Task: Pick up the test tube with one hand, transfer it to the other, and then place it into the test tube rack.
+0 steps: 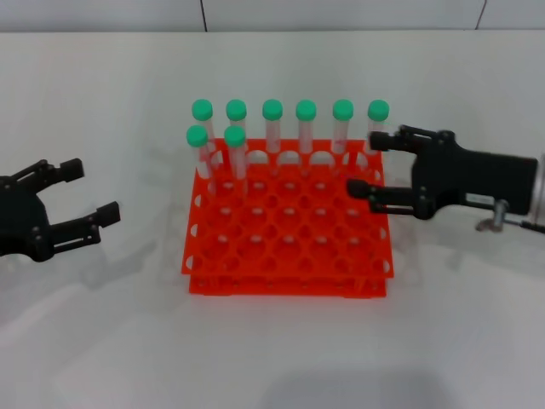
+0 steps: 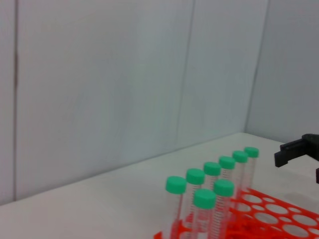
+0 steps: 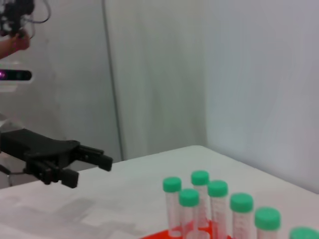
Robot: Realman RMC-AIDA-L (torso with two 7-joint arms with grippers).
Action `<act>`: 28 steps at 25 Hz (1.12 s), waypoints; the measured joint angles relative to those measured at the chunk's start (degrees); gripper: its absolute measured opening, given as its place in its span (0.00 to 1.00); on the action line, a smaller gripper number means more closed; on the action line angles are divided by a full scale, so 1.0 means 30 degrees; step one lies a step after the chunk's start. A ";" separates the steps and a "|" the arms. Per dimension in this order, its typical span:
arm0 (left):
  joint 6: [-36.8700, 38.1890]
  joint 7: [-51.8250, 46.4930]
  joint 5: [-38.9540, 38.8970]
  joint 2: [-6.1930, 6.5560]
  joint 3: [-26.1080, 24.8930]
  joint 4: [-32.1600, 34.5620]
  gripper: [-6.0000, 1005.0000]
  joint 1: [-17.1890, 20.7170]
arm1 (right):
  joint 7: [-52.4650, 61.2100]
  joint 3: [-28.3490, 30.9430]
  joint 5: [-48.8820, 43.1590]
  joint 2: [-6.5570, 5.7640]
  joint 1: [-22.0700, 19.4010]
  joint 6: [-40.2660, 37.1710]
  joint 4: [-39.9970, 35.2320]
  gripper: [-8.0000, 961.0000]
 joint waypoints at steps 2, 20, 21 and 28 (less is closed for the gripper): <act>0.0091 0.0001 0.0467 0.0118 0.0005 -0.0254 0.89 -0.0361 | -0.0685 0.0094 0.0628 -0.0031 -0.0387 -0.0168 0.0634 0.75; 0.1438 -0.0504 0.1594 0.0711 0.0138 -0.0631 0.89 -0.1707 | -0.2260 0.1045 0.0487 -0.0287 -0.0777 -0.2148 0.2168 0.87; 0.1592 -0.0506 0.1606 0.0741 0.0171 -0.0628 0.89 -0.1728 | -0.2257 0.1046 0.0457 -0.0306 -0.0779 -0.2167 0.2169 0.87; 0.1971 -0.0975 0.2665 0.0930 0.0227 -0.0630 0.89 -0.2380 | -0.2157 0.1182 0.0409 -0.0682 -0.0726 -0.3073 0.2591 0.87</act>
